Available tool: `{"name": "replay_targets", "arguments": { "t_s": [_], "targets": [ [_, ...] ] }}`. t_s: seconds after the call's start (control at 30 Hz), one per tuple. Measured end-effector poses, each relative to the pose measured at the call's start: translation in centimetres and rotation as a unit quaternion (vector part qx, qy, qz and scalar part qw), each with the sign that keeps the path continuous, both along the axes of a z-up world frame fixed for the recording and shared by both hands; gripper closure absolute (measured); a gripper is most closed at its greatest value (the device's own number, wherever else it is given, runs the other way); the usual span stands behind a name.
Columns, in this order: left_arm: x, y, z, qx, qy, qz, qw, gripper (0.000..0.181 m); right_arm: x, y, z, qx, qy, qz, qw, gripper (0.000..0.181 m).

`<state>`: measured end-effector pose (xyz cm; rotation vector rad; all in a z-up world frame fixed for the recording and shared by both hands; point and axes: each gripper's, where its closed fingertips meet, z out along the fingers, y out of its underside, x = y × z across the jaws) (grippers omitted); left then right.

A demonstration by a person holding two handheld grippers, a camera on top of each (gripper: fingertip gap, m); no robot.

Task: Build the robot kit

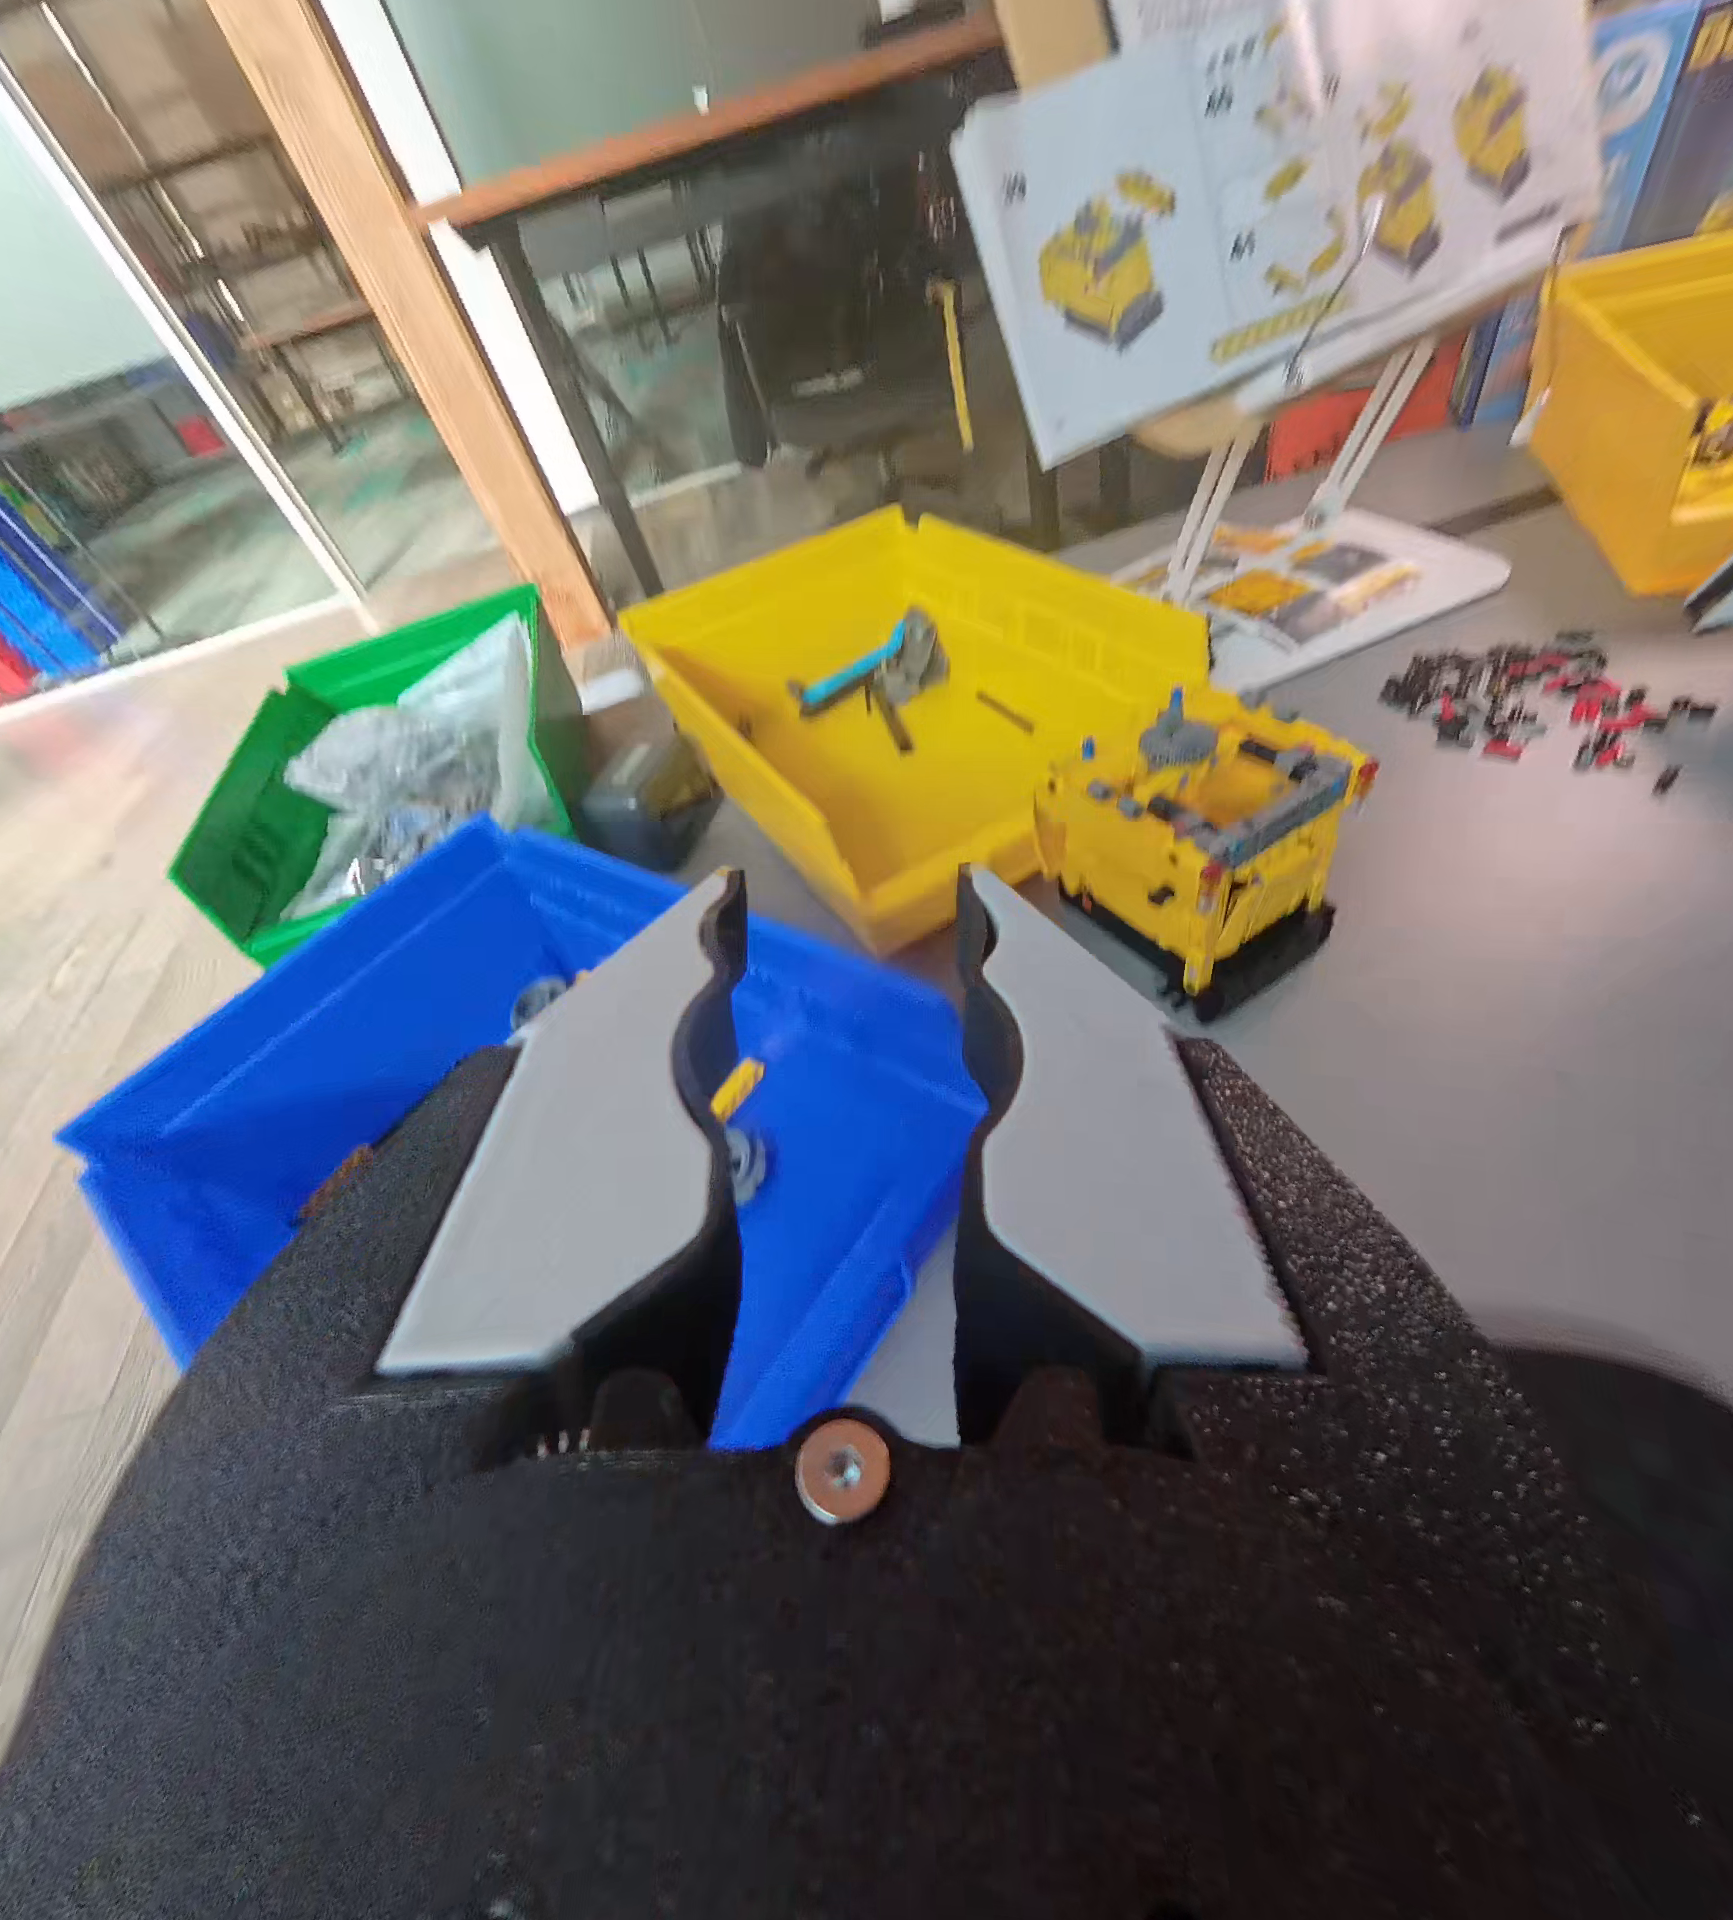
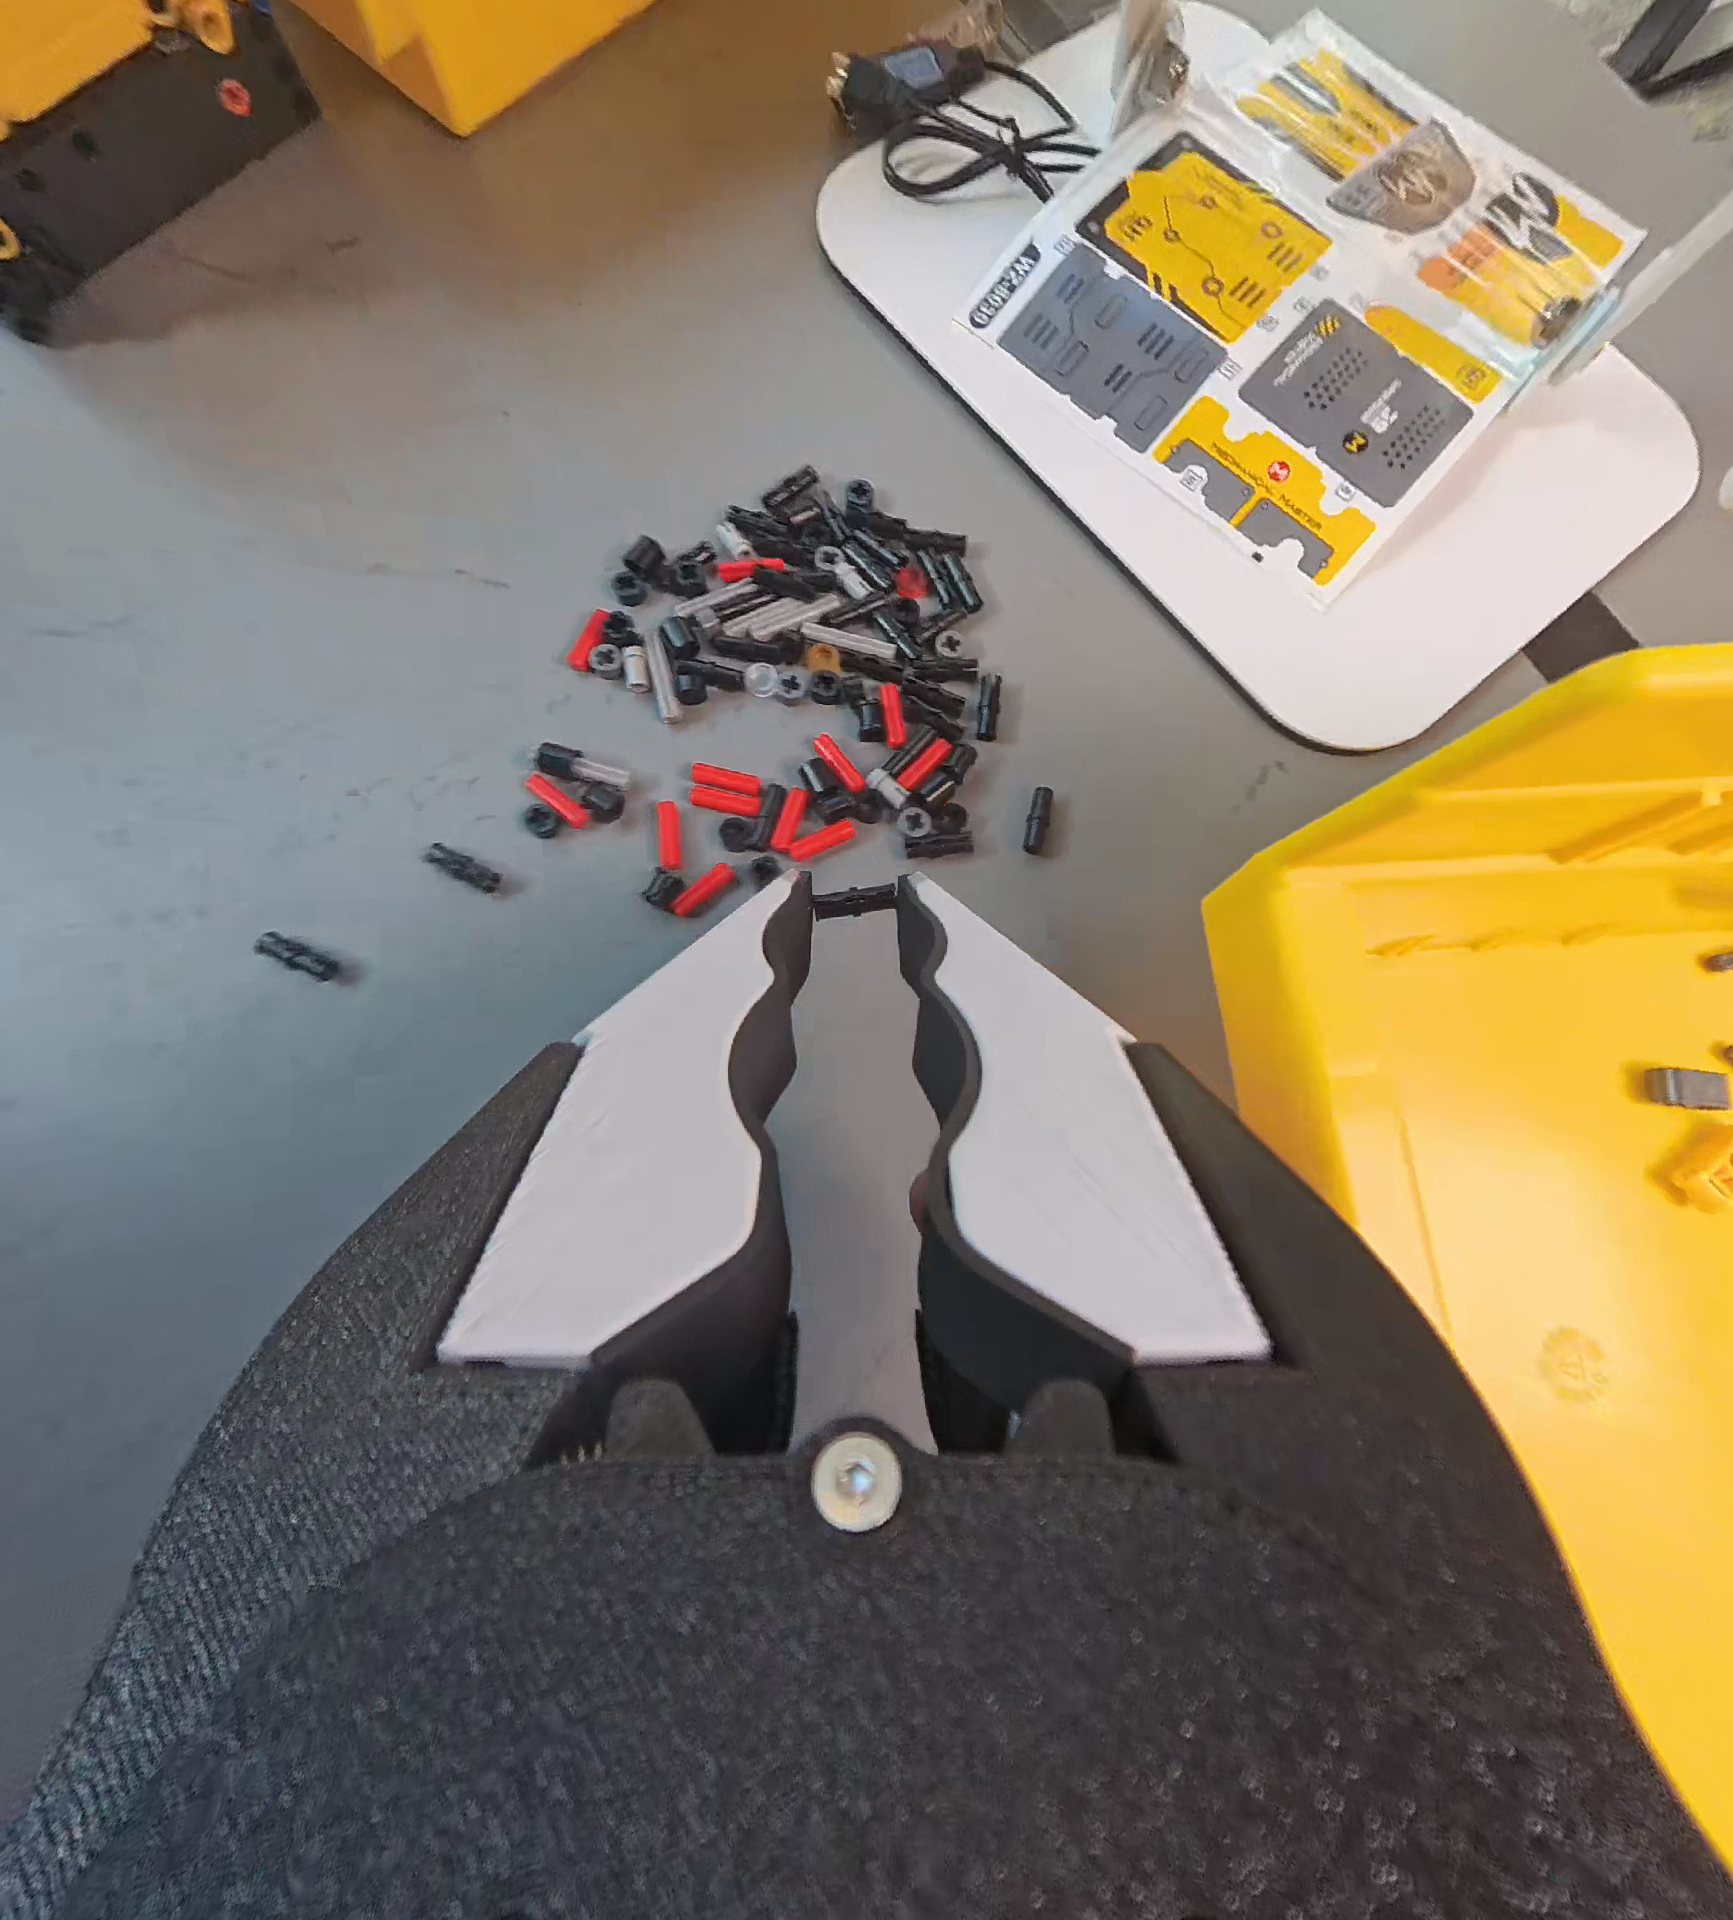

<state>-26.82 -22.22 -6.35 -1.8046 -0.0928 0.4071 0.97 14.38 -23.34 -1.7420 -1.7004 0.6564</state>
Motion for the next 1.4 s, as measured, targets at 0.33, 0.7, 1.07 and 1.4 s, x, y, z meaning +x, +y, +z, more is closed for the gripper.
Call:
{"name": "replay_targets", "arguments": {
  "t_s": [0.33, 0.7, 1.07, 1.4],
  "targets": [
    [-1.6, -14.5, -18.3, -0.265, -0.210, 0.164, 0.927, 0.140, 3.5, -9.6, -2.0, -0.026, -0.020, 0.126, 0.991, 0.166],
    [-6.3, -12.9, -20.4, -0.162, -0.229, 0.263, 0.923, 0.161, 5.0, -10.6, -2.6, -0.026, -0.021, 0.127, 0.991, 0.166],
    [-5.2, -11.4, -20.4, -0.196, -0.183, 0.226, 0.937, 0.178, 5.0, -10.8, -2.9, -0.025, -0.021, 0.131, 0.991, 0.166],
    [16.9, 7.2, -15.4, -0.182, -0.174, -0.249, 0.935, 0.178, 3.5, -11.5, -2.8, -0.002, -0.012, 0.149, 0.989, 0.166]
  ]
}}
